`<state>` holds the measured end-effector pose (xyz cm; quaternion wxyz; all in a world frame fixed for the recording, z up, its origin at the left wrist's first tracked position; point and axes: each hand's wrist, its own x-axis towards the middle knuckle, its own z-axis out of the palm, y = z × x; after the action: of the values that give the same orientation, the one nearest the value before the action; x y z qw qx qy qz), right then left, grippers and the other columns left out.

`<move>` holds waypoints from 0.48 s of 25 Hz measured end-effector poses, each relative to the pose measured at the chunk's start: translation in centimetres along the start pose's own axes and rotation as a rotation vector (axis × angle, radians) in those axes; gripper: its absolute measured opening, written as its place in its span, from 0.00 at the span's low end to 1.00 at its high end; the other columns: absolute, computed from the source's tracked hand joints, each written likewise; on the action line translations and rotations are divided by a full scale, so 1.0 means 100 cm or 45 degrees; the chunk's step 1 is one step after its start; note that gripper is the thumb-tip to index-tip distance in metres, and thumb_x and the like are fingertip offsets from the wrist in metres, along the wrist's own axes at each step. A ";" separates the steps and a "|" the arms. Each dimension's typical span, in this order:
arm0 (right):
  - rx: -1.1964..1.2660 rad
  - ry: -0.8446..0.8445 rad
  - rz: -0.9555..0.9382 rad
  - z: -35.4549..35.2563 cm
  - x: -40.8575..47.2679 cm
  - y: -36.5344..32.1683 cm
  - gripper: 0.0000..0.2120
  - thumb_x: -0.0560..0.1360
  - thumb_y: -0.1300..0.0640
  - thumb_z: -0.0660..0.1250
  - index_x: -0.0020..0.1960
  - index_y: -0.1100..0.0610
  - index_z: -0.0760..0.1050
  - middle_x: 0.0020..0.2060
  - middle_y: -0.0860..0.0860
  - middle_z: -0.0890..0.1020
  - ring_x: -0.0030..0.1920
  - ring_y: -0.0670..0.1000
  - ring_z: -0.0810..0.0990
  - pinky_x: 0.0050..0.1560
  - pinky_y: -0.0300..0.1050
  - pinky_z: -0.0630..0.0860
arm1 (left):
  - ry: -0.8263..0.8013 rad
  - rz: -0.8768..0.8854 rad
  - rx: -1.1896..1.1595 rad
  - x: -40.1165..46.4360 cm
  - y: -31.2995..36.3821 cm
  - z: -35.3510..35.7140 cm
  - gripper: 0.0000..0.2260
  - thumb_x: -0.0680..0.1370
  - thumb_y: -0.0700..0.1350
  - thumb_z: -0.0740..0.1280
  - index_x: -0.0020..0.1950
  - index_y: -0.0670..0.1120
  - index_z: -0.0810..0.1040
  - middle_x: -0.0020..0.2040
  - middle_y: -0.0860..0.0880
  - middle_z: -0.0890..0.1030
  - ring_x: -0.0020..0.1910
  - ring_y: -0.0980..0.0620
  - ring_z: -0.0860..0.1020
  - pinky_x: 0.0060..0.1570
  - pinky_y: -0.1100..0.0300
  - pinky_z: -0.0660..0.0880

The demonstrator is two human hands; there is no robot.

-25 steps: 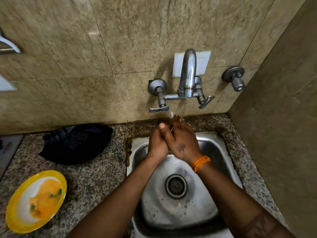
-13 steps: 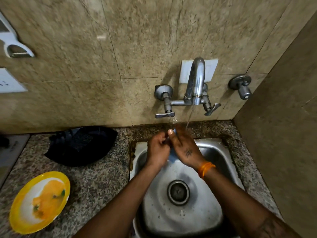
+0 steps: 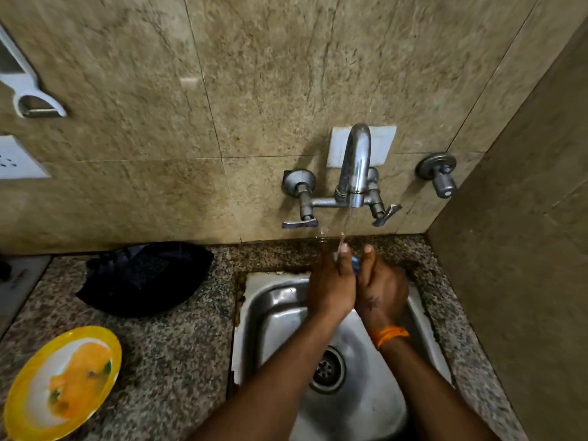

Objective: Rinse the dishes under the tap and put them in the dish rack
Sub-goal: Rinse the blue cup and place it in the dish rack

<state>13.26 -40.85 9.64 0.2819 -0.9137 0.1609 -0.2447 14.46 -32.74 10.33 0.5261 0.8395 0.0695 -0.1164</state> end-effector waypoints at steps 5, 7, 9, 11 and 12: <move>0.197 0.038 0.072 -0.010 -0.010 0.003 0.31 0.83 0.45 0.52 0.31 0.62 0.77 0.30 0.64 0.81 0.30 0.63 0.79 0.31 0.49 0.67 | -0.100 -0.311 -0.221 0.034 0.017 -0.015 0.41 0.72 0.80 0.45 0.50 0.48 0.82 0.48 0.44 0.85 0.49 0.41 0.84 0.55 0.45 0.81; 0.402 0.007 0.197 -0.009 -0.003 0.002 0.31 0.82 0.39 0.51 0.28 0.57 0.72 0.25 0.54 0.78 0.28 0.56 0.77 0.30 0.47 0.65 | -0.292 -0.448 -0.458 0.051 0.015 -0.024 0.38 0.73 0.78 0.52 0.59 0.47 0.81 0.49 0.39 0.87 0.46 0.40 0.86 0.50 0.46 0.83; 0.748 -0.012 0.410 -0.007 0.004 -0.001 0.28 0.80 0.39 0.55 0.28 0.54 0.71 0.23 0.48 0.76 0.26 0.46 0.75 0.31 0.44 0.68 | -0.424 -0.544 -0.579 0.063 0.010 -0.036 0.34 0.74 0.74 0.58 0.58 0.46 0.81 0.47 0.39 0.87 0.42 0.41 0.86 0.42 0.52 0.82; 1.202 -0.048 0.721 -0.002 0.010 -0.003 0.23 0.82 0.44 0.59 0.34 0.55 0.79 0.31 0.49 0.84 0.32 0.50 0.82 0.36 0.47 0.76 | -0.467 -0.556 -0.711 0.069 0.002 -0.044 0.30 0.76 0.69 0.63 0.58 0.44 0.84 0.47 0.40 0.87 0.41 0.41 0.85 0.42 0.54 0.81; 1.389 -0.101 0.856 0.003 0.013 -0.001 0.21 0.82 0.47 0.59 0.39 0.55 0.83 0.36 0.52 0.86 0.36 0.54 0.85 0.40 0.50 0.78 | -0.469 -0.523 -0.761 0.070 -0.003 -0.046 0.30 0.76 0.68 0.64 0.59 0.44 0.85 0.47 0.40 0.87 0.41 0.41 0.85 0.44 0.53 0.80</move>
<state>14.52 -41.21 10.01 0.7733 -0.5469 0.2804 -0.1557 21.70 -28.50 10.17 0.7163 0.5835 0.1714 -0.3422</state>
